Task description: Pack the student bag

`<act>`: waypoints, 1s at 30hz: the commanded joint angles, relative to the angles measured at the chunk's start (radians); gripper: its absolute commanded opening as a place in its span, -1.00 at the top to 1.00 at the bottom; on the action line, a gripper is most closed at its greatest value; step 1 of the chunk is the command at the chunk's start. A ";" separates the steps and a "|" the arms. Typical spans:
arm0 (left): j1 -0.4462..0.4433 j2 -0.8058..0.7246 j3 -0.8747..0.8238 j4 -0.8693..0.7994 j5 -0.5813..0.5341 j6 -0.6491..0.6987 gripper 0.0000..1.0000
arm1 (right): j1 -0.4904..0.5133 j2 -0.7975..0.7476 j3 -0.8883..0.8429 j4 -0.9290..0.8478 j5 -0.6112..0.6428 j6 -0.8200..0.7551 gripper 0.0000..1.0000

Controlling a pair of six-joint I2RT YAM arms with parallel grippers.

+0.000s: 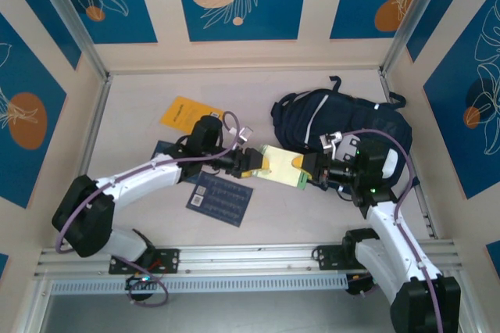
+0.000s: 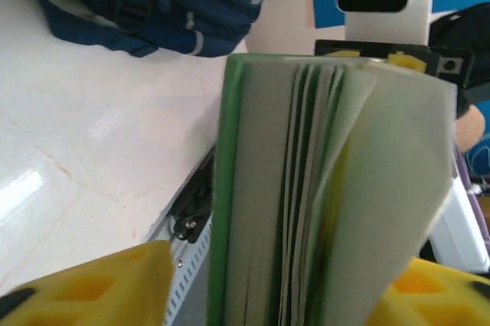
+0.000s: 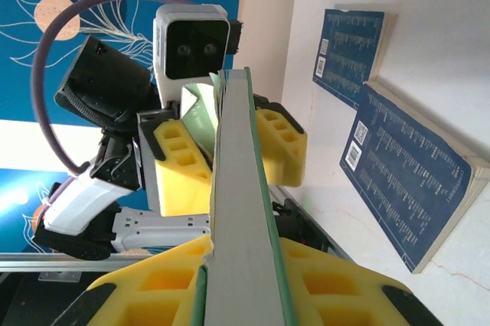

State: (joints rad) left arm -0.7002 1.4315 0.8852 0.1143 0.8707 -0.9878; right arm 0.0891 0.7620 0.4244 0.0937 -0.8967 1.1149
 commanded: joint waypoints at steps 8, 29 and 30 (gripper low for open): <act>0.014 -0.078 -0.032 0.165 0.018 -0.051 0.41 | 0.004 -0.027 -0.015 0.028 -0.021 0.015 1.00; 0.015 -0.080 -0.081 0.319 0.014 -0.131 0.59 | 0.116 0.004 -0.033 0.078 0.107 0.037 1.00; 0.016 -0.083 -0.080 0.312 0.013 -0.124 0.67 | 0.115 0.000 -0.031 0.060 0.119 0.028 1.00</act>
State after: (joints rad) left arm -0.6846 1.3586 0.8024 0.3508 0.8734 -1.1244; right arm 0.1963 0.7635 0.3904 0.1982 -0.8288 1.1591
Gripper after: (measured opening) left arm 0.184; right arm 0.198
